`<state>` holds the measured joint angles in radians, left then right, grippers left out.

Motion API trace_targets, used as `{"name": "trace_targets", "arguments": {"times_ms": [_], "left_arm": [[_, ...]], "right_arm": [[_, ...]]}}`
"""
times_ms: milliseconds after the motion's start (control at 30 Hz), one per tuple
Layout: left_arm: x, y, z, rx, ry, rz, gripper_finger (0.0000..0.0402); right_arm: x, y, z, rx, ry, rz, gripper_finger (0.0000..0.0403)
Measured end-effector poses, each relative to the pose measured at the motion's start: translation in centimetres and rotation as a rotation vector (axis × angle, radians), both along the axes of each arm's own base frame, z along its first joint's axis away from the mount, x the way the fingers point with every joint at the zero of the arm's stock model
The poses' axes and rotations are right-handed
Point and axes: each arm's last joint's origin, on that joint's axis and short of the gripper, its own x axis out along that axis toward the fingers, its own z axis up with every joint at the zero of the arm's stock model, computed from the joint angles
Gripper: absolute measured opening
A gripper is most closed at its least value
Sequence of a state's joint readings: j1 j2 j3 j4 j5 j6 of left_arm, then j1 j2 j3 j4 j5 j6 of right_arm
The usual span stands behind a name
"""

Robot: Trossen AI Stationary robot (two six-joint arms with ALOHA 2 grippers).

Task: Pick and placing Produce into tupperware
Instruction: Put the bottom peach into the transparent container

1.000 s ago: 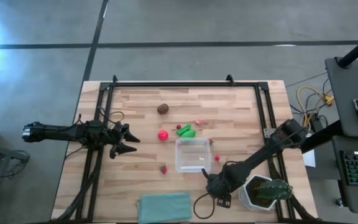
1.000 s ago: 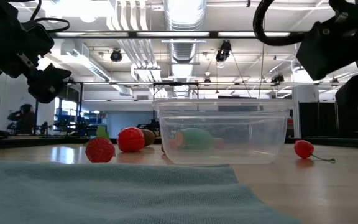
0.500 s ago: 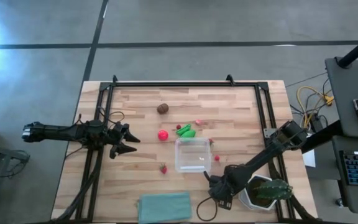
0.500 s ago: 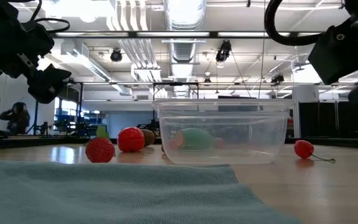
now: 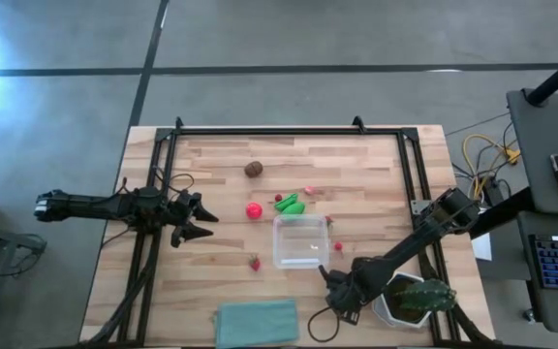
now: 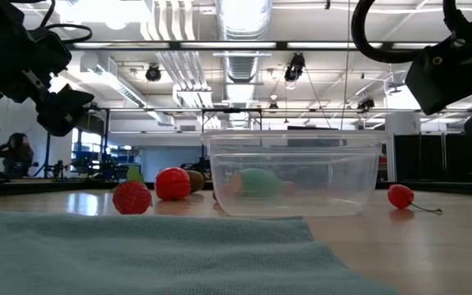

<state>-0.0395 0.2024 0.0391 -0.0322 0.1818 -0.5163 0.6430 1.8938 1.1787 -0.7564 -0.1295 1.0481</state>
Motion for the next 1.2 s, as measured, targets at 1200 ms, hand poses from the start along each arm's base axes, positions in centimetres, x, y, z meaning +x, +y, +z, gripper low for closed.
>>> {"name": "trace_targets", "arguments": {"times_ms": [1200], "left_arm": [[0.0, 0.0, 0.0, 0.0, 0.0, 0.0, 0.0246]], "right_arm": [[7.1, -12.9, 6.8, -0.042, -0.199, -0.036, 0.0089]]}}
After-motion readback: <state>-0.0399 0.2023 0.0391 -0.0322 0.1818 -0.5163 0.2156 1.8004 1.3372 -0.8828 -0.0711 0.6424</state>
